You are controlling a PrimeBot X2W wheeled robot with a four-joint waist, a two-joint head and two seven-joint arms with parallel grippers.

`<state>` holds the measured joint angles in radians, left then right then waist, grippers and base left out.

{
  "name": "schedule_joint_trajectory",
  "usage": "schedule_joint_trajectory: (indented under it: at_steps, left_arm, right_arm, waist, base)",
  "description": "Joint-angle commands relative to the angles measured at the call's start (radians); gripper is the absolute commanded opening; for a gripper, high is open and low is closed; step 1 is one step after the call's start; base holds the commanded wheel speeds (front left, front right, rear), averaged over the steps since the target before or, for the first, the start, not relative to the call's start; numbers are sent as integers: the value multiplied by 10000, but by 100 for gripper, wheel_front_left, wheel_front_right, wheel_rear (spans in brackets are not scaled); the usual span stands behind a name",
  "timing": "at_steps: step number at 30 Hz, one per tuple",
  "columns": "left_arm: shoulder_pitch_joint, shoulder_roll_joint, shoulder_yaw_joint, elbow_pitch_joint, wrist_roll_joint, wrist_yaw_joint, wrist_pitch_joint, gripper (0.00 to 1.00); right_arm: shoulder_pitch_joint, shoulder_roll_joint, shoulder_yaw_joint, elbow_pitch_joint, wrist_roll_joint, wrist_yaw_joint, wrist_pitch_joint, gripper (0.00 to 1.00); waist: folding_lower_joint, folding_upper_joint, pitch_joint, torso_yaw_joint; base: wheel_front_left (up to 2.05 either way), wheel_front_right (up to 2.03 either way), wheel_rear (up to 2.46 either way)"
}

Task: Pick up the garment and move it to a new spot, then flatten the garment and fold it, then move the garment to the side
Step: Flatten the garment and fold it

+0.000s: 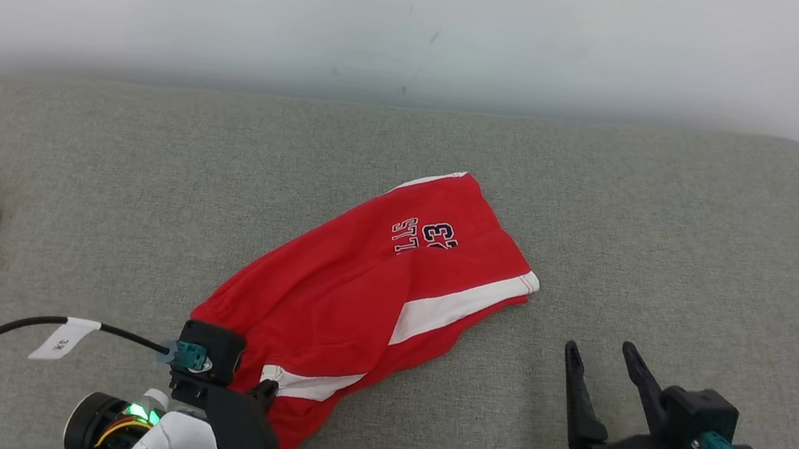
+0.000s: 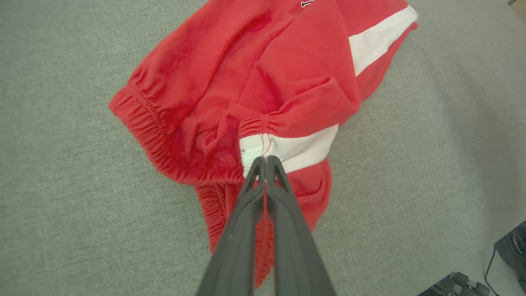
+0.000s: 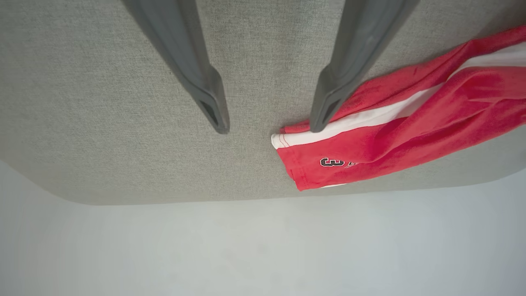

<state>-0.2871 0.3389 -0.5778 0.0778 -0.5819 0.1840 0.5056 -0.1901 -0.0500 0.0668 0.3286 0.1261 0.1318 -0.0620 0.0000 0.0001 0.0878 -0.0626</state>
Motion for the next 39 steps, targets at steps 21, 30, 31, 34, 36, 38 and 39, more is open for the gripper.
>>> schedule_joint_trajectory:
  at_steps: [21,30,31,34,36,38,39]
  left_arm:
    - [-517,-603,-221,230,122,-222,-893,0]
    - [-815,-736,-303,322,136,-307,-1062,0]
    - [-834,-743,-302,332,130,-305,-1077,0]
    - [-862,-744,-291,348,113,-285,-1083,0]
    - [-869,-742,-282,359,108,-275,-1114,0]
    - [-895,-741,-272,371,108,-257,-1142,0]
    - [-912,-744,-268,373,108,-246,-1160,0]
  right_arm:
    - [-4308,-329,-719,4667,-962,-22,2140,100]
    - [-5233,-183,-1635,6390,-966,-22,2245,91]
    - [-5290,-168,-1653,6513,-936,-22,2227,81]
    - [-5427,-115,-1676,6855,-911,-22,2114,49]
    - [-5504,-108,-1715,7078,-864,-22,2060,40]
    - [-5606,-105,-1765,7227,-895,-22,1957,0]
    - [-5639,-99,-1760,7283,-948,-22,1866,0]
  waist:
    - [0,-1,686,1092]
    - [0,-1,990,1449]
    - [0,-1,1010,1455]
    - [0,-1,1062,1466]
    - [0,-1,1088,1473]
    - [0,-1,1114,1476]
    - [0,-1,1125,1477]
  base:
    - [0,0,0]
    - [0,0,0]
    - [0,0,0]
    - [0,0,0]
    - [0,0,0]
    - [0,0,0]
    - [0,0,0]
